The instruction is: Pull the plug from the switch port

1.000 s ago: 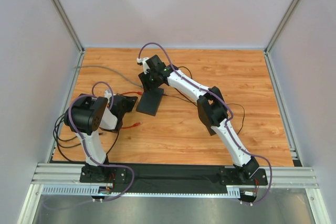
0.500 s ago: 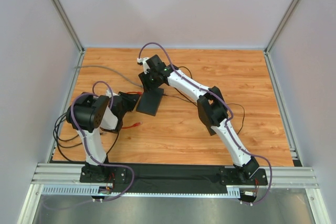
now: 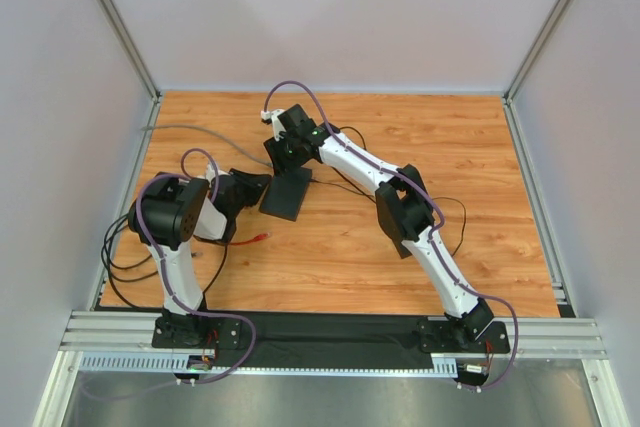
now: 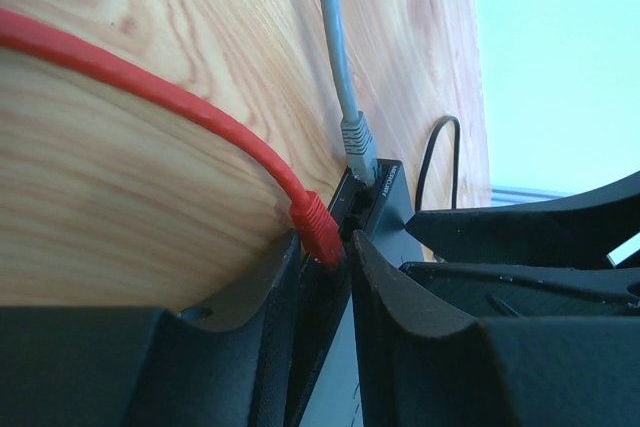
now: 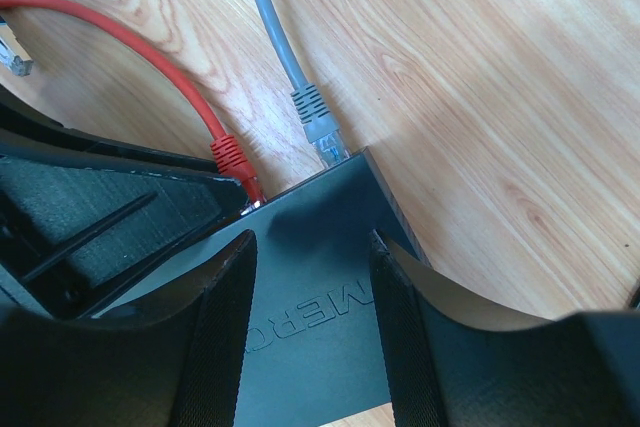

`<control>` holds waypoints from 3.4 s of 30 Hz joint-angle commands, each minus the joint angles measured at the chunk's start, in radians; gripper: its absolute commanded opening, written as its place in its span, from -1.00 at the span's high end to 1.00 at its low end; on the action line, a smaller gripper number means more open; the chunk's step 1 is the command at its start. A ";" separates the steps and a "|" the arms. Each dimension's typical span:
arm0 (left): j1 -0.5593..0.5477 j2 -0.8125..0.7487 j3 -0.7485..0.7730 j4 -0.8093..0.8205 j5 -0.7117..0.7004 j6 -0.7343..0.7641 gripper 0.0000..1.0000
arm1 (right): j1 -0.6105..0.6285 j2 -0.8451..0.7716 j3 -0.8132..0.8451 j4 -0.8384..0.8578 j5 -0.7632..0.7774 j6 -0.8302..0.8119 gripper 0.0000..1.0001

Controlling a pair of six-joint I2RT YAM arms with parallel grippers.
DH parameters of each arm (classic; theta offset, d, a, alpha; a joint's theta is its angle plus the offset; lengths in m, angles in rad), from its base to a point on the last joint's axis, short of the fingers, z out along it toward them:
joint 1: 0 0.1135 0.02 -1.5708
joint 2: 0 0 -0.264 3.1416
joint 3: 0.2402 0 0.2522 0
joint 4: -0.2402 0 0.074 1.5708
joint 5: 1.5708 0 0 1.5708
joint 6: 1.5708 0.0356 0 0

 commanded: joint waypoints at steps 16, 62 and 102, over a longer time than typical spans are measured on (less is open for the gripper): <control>-0.002 0.035 0.036 -0.029 0.038 0.031 0.89 | 0.005 0.095 -0.013 -0.153 0.113 0.023 -0.16; 0.058 -0.090 -0.022 -0.049 -0.114 0.102 1.00 | 0.074 0.082 -0.054 -0.100 0.285 -0.109 -0.48; 0.194 -0.718 -0.025 -0.931 -0.427 0.254 0.29 | 0.027 -0.023 -0.172 0.048 0.133 -0.032 -0.51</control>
